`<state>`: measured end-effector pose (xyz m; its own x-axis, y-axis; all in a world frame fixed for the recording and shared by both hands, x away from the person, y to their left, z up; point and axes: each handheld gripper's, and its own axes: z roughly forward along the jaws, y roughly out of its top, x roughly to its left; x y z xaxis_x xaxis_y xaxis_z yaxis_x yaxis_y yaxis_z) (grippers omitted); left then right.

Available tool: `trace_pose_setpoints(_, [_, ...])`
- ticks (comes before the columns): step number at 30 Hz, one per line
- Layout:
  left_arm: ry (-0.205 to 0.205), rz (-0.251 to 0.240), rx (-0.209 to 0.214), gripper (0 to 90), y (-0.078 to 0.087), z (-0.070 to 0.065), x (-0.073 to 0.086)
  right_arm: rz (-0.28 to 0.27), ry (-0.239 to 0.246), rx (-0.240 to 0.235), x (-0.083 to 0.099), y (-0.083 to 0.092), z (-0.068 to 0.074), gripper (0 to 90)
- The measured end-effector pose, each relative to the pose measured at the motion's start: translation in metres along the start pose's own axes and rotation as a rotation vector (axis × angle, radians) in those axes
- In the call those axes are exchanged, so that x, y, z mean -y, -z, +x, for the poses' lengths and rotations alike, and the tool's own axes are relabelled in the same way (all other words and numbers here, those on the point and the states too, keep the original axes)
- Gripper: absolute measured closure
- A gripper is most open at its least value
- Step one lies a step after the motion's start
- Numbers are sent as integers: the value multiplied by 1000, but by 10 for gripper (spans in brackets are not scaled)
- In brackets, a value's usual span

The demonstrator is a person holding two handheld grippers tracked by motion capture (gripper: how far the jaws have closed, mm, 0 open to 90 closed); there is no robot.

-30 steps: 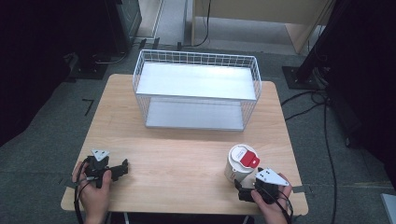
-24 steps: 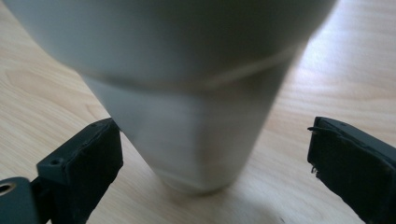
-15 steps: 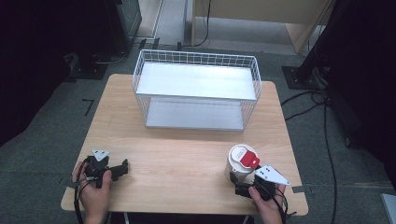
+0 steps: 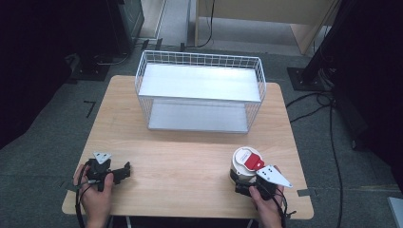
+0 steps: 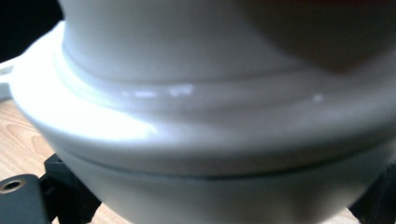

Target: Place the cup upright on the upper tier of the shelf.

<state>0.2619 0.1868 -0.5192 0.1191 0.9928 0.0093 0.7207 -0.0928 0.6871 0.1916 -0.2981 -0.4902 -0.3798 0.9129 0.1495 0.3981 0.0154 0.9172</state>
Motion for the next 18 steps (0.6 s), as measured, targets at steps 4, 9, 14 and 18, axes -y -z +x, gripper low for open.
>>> trace_pose_setpoints(4, [0,1,0,0,0,0,0,-5,-5,0,0,-1,0,55])
trace_pose_setpoints(9, [0,1,0,0,0,0,0,-12,-7,-13,0,-3,-2,52])
trace_pose_setpoints(14, [0,1,0,0,0,0,0,-16,4,-8,0,-3,-1,60])
trace_pose_setpoints(18, [0,0,0,0,0,0,0,-25,9,-6,1,-2,-1,64])
